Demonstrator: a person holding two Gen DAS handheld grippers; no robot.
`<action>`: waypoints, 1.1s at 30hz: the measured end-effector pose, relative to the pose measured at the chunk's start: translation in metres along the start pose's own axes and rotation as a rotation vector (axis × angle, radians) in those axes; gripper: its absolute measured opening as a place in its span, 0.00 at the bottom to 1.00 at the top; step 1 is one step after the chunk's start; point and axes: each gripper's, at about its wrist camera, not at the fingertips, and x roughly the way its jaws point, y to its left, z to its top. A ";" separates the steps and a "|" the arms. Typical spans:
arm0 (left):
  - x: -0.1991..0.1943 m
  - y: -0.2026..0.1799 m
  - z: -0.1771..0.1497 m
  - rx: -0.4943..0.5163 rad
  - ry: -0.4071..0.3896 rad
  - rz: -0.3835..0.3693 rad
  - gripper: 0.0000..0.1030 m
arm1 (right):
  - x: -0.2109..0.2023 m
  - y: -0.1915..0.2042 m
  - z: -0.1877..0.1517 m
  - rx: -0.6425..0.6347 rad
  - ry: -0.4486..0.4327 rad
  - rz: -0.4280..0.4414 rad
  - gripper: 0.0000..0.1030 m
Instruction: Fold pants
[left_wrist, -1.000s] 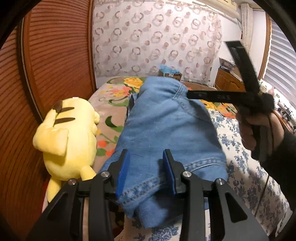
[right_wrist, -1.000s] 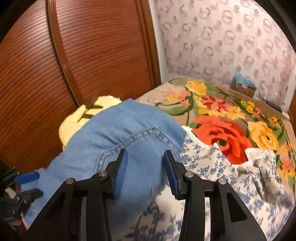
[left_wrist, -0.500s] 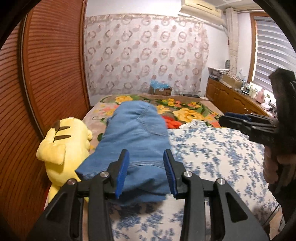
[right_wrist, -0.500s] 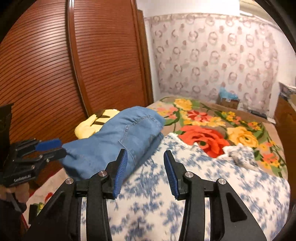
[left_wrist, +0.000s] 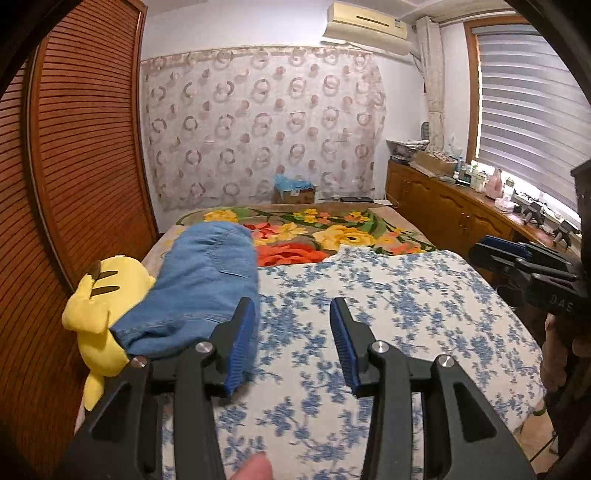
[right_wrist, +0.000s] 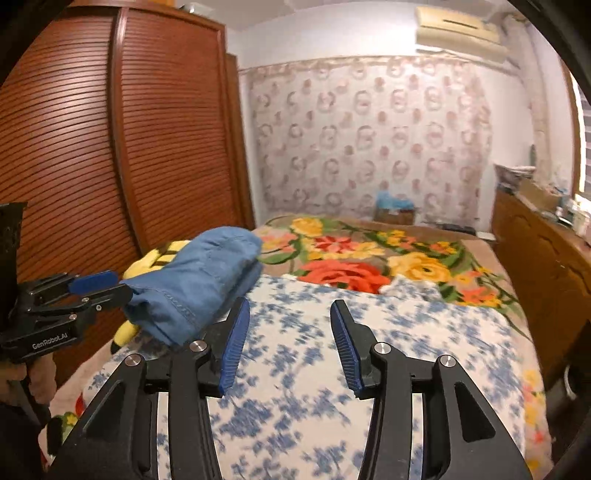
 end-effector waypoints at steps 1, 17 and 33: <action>-0.001 -0.007 -0.001 0.002 0.002 0.006 0.40 | -0.008 -0.004 -0.002 0.008 -0.006 -0.016 0.46; -0.031 -0.079 -0.007 0.041 -0.050 -0.051 0.44 | -0.100 -0.049 -0.041 0.099 -0.096 -0.247 0.58; -0.035 -0.085 -0.008 0.043 -0.056 -0.042 0.44 | -0.099 -0.054 -0.042 0.107 -0.098 -0.261 0.59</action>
